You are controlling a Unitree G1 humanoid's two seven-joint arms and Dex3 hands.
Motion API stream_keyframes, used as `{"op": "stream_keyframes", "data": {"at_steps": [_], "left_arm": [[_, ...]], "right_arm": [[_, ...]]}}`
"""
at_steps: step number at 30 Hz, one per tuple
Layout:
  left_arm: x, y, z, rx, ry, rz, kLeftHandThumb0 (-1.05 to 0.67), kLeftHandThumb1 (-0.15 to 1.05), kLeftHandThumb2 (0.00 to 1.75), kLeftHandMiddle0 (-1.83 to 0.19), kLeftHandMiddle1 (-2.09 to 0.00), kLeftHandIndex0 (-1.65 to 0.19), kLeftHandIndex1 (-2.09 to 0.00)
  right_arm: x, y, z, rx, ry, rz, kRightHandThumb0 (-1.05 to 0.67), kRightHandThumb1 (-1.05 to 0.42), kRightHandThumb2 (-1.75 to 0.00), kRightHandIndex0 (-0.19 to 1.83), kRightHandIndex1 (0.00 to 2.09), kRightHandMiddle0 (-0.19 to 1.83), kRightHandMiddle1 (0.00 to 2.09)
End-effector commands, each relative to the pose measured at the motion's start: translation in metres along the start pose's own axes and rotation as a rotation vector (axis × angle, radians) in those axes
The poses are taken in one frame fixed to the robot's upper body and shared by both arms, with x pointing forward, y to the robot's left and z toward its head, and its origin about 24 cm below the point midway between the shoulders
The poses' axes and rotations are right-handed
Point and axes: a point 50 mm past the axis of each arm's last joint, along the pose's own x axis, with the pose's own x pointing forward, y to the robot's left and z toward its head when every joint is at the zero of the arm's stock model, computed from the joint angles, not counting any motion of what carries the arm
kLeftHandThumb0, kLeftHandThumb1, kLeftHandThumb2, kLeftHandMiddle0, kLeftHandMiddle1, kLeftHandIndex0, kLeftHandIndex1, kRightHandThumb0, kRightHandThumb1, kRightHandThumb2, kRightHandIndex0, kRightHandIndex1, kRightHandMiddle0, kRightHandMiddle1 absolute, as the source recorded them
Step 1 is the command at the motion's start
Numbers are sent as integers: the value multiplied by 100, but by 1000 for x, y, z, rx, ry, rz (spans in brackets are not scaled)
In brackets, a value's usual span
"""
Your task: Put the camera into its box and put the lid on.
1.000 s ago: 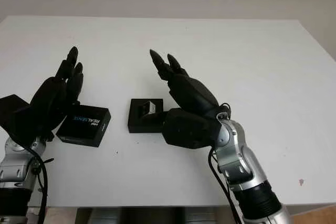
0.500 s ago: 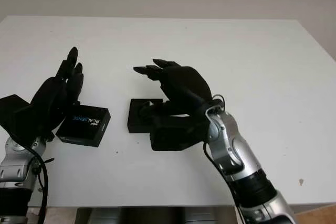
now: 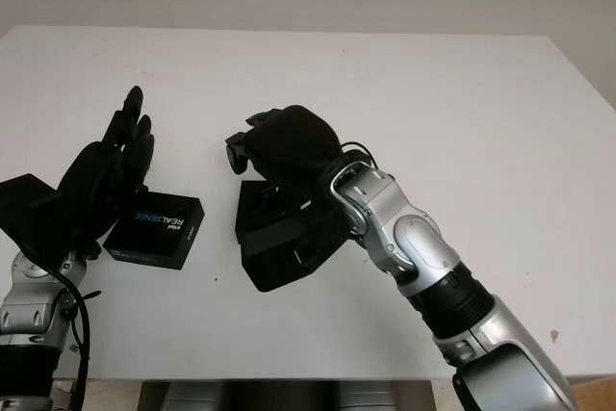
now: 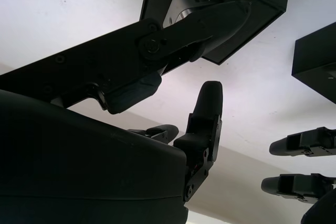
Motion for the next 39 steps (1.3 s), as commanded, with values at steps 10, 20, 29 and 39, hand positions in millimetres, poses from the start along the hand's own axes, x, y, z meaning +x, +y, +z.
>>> {"op": "stream_keyframes", "data": {"at_steps": [10, 20, 29, 39], "left_arm": [[0, -4, 1, -10, -15, -1, -86, 105, 55, 19, 0, 19, 0], [1, -5, 3, -11, -23, -4, -86, 105, 55, 19, 0, 19, 0], [1, -5, 3, -16, -19, -4, -88, 105, 53, 19, 0, 19, 0], [1, -5, 3, -16, -25, -8, -88, 105, 54, 19, 0, 19, 0]], "right_arm": [[-1, -18, 16, -127, -11, 27, -98, -93, -5, 33, 5, 23, 98], [2, -9, 14, -198, 19, 57, -96, -92, -5, 34, 5, 23, 120], [4, 0, 9, -229, 33, 56, -91, -93, -6, 37, 7, 26, 112], [10, 11, 5, -227, 51, 67, -83, -95, -5, 40, 7, 31, 124]]}}
